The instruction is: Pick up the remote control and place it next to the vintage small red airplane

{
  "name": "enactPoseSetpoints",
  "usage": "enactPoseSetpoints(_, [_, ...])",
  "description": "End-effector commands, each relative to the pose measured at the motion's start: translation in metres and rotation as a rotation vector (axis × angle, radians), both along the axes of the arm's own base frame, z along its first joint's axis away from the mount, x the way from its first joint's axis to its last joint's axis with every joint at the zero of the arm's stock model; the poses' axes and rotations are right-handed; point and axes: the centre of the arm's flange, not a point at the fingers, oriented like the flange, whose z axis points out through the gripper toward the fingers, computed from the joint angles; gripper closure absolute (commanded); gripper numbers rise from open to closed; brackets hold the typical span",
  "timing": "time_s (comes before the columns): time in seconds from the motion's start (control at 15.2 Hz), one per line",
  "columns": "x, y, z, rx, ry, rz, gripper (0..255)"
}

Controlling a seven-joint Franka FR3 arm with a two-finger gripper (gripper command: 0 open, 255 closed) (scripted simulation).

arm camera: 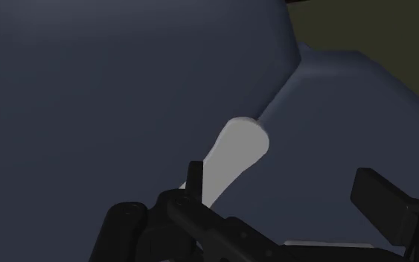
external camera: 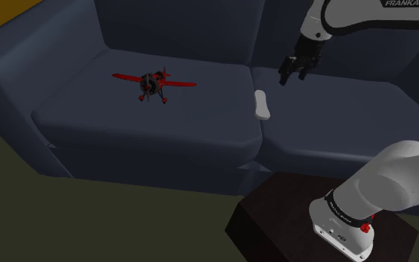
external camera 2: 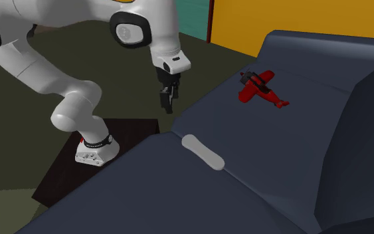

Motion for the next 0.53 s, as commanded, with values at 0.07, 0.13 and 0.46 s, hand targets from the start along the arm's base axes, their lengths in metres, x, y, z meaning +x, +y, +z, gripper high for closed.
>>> enactPoseSetpoints(0.07, [0.027,-0.013,-0.031,0.012,0.004,-0.098,0])
enactPoseSetpoints(0.13, [0.036,-0.016,-0.041,0.016,0.006,-0.129,0])
enactPoseSetpoints(0.46, [0.078,-0.036,-0.092,0.036,0.017,-0.287,0])
